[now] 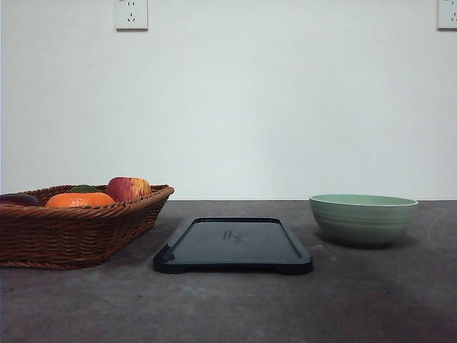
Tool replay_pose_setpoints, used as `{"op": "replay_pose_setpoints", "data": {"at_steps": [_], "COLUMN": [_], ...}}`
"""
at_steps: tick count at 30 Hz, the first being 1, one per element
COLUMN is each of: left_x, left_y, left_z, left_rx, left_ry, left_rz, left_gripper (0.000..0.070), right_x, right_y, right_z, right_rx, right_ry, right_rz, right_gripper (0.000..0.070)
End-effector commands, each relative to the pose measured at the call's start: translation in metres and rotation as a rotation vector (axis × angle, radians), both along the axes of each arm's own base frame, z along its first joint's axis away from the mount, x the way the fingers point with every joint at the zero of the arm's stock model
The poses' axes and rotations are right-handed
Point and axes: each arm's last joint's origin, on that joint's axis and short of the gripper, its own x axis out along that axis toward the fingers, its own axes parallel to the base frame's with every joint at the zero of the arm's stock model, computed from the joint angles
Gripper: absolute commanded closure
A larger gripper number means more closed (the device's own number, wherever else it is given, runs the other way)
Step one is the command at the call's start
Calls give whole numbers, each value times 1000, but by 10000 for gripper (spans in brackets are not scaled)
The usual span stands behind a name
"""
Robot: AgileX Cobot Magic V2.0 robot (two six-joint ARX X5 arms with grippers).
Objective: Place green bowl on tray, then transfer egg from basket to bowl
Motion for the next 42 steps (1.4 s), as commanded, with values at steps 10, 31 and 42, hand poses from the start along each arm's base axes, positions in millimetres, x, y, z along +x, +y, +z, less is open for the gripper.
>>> {"op": "replay_pose_setpoints", "data": {"at_steps": [10, 31, 42], "left_x": [59, 119, 119], "left_y": [-7, -20, -20], "left_z": [29, 17, 17], "left_rx": [48, 97, 95], "left_ry": [185, 521, 521], "left_rz": [-180, -328, -331], "left_gripper": [699, 700, 333], "right_x": [45, 127, 128], "right_y": [11, 28, 29], "right_z": [15, 12, 9], "right_rx": [-26, -32, -63], "right_ry": [226, 624, 628], "right_rz": [85, 167, 190], "right_gripper": [693, 693, 388]}}
